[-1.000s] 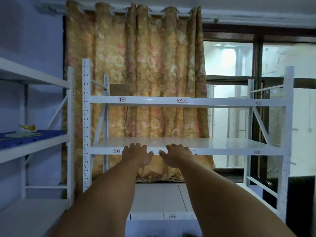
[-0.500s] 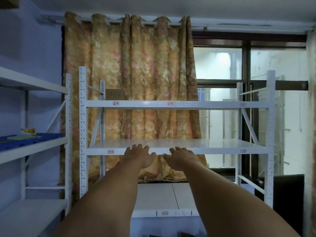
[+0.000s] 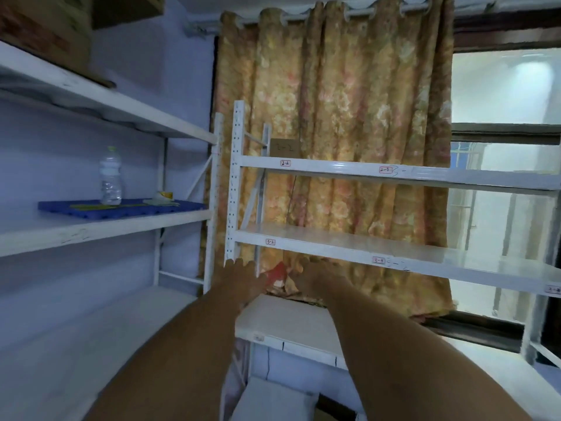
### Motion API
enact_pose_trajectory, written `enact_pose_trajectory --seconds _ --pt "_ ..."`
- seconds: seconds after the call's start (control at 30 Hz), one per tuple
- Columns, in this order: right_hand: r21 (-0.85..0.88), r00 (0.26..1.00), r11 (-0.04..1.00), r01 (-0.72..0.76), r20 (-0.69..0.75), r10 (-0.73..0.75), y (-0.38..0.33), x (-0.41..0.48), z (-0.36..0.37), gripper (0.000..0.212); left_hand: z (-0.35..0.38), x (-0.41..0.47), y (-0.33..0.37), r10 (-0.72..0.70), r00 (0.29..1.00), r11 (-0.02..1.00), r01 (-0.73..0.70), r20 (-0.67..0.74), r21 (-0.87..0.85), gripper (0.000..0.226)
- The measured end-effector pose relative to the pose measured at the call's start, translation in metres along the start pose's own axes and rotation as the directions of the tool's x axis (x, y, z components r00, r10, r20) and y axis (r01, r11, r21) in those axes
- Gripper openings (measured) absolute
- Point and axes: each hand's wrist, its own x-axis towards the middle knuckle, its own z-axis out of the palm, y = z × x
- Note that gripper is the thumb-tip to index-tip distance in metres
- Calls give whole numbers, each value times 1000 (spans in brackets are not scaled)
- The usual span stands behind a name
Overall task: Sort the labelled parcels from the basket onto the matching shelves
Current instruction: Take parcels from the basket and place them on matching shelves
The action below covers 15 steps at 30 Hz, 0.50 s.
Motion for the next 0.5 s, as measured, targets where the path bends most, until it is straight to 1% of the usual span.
enact_pose_trajectory --seconds 0.03,0.1,0.17,0.23,0.3,0.4,0.5 --pt "2 998 998 61 31 -61 -22 7 10 71 4 -9 -21 -36 999 999 37 -20 27 60" --pt "0 979 983 184 91 -183 -75 12 32 74 19 -29 -74 -173 985 984 174 -18 46 61" --pt "43 953 958 283 100 -286 -128 5 50 68 33 -52 -127 -300 954 953 299 24 40 67" --pt "85 906 910 406 94 -413 -184 -6 71 65 45 -84 -178 -403 913 915 399 66 64 69" --pt "105 846 854 509 123 -519 -240 -15 96 65 60 -119 -225 -492 868 870 485 73 92 68" --pt "170 741 765 621 193 -643 -327 -37 138 69 85 -174 -289 -632 765 775 621 125 116 67" --pt "190 646 691 697 252 -721 -398 -65 181 69 125 -222 -343 -733 653 676 732 190 90 65"
